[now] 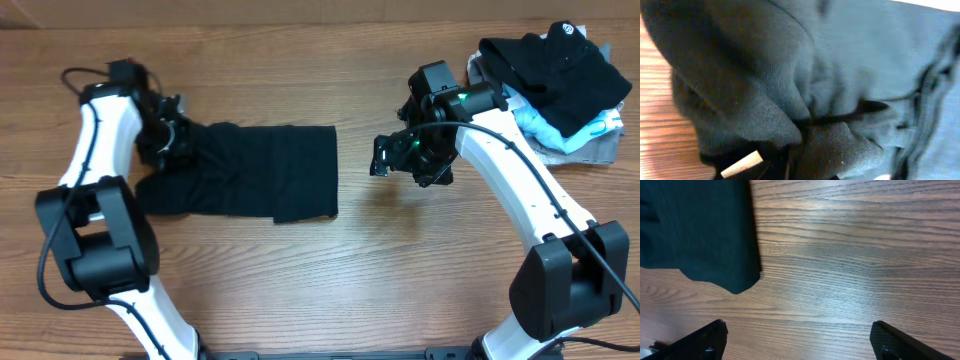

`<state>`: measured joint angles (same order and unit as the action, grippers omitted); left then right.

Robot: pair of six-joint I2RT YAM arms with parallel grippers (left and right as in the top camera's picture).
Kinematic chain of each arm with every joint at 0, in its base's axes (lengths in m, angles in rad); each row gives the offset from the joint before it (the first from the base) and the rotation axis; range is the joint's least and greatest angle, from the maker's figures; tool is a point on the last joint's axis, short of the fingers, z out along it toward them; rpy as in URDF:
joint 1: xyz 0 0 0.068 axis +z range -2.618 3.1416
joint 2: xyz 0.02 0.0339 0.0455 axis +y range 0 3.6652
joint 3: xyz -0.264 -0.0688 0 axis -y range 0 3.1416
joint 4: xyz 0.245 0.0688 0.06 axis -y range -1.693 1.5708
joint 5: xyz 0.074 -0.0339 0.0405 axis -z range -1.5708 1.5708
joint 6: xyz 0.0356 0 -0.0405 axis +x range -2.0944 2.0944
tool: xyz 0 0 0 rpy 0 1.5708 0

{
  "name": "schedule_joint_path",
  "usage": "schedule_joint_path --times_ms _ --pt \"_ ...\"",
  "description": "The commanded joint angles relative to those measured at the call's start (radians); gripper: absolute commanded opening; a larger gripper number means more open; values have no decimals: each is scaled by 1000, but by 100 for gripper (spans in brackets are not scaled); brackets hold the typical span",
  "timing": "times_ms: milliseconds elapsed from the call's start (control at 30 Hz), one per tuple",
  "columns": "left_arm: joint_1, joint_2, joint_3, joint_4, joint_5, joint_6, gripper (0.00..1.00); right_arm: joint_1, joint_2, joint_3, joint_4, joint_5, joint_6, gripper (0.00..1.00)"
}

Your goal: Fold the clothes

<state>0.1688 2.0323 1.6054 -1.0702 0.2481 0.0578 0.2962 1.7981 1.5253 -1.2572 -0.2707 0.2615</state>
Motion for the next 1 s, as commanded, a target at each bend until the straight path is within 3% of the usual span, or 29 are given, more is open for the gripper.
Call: schedule_joint_path --times_ms 0,333,533,733,767,800,900,933,967 --pt "-125 -85 21 1 6 -68 4 6 -22 19 2 0 0 95" --pt "-509 -91 21 130 -107 -232 4 6 -22 19 -2 1 -1 95" --pt "-608 -91 21 181 -148 -288 4 -1 -22 19 9 0 19 94" --pt "-605 -92 40 142 -230 -321 4 -57 -25 19 69 -56 61 87" --pt "-584 -92 75 90 -269 -321 4 -70 -23 19 89 -68 61 69" --pt "-573 -92 102 57 -289 -320 4 -72 -23 18 99 -72 61 59" --pt "-528 -92 242 -80 -367 -319 4 -71 -21 -21 204 -130 97 10" --pt "-519 -92 294 -124 -397 -311 4 -69 -20 -55 264 -159 128 4" --pt "-515 -92 325 -150 -413 -304 4 -68 -18 -83 311 -183 145 4"
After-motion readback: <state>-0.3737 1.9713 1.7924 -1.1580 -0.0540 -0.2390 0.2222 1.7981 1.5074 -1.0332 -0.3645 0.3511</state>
